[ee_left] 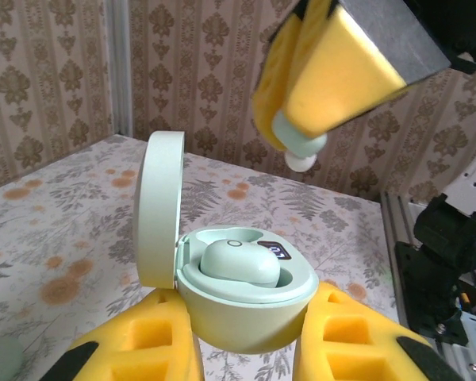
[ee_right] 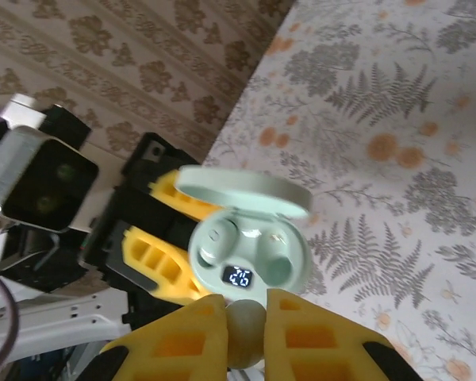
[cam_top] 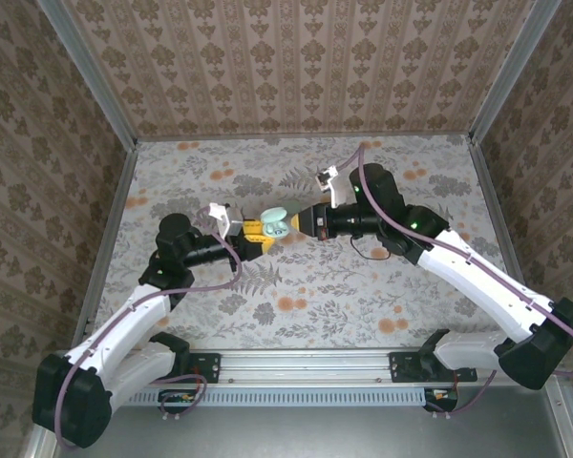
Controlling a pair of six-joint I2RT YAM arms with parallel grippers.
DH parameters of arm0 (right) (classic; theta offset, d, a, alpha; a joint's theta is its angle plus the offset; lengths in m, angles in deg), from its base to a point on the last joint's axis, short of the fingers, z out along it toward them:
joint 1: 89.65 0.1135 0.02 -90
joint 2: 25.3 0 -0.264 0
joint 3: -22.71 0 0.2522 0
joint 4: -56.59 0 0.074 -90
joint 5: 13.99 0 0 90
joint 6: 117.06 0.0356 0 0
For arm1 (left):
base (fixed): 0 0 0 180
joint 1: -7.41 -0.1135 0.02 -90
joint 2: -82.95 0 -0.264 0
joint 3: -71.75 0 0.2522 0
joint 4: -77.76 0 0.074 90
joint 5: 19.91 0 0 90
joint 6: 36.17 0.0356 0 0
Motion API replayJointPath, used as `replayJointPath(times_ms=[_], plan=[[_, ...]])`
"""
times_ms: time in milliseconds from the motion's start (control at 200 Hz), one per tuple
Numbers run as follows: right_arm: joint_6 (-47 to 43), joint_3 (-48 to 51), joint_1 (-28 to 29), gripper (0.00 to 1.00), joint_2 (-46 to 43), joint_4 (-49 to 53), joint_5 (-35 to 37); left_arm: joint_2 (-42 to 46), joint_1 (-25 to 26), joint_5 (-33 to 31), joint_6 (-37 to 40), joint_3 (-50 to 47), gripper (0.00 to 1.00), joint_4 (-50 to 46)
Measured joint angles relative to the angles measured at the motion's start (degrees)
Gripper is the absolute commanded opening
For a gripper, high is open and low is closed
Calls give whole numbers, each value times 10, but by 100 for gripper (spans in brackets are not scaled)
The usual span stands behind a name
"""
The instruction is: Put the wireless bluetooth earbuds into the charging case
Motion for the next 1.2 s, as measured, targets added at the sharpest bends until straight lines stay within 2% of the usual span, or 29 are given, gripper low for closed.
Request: replayJointPath(times_ms=[530, 1200], plan=[[-11, -5, 1, 13, 31, -14, -38, 0, 7, 6, 0, 10, 2, 2], [-10, -5, 1, 15, 47, -27, -40, -1, 10, 7, 0, 11, 2, 2]])
